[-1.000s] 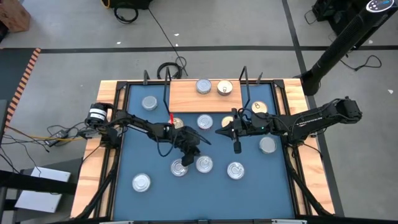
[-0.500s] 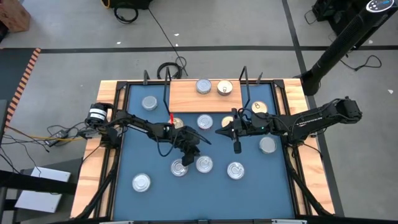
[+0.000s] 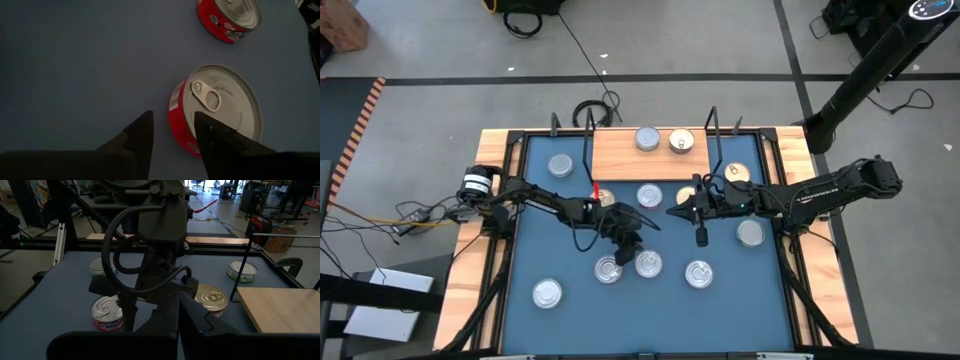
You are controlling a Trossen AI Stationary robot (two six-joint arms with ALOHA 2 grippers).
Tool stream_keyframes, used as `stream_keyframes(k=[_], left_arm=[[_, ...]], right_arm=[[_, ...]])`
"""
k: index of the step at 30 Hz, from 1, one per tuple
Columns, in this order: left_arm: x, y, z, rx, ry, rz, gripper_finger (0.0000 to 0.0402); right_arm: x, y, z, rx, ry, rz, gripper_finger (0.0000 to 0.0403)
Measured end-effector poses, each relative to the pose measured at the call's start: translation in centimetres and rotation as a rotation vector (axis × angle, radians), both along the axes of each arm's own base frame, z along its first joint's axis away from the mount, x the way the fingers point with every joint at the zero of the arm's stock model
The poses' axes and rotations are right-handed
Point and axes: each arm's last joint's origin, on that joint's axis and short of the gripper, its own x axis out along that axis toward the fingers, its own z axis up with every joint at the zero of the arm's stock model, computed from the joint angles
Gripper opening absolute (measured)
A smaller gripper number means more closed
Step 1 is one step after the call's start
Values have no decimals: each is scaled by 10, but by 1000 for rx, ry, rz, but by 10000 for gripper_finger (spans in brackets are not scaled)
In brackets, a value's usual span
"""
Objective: Stack canned seafood by type on shelf
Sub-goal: Put the red tuna can on the shelf
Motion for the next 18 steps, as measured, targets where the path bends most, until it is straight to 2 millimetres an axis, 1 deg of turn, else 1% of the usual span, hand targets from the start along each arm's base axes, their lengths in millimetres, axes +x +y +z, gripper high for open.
stream_keyframes(k=[4, 18], left_arm=[[0, 1, 0, -3, 5, 38, 137], [-2, 1, -2, -15, 37, 53, 135]], right_arm=[[0, 0, 0, 0, 0, 0, 11], [0, -2, 0, -5, 0, -5, 11]])
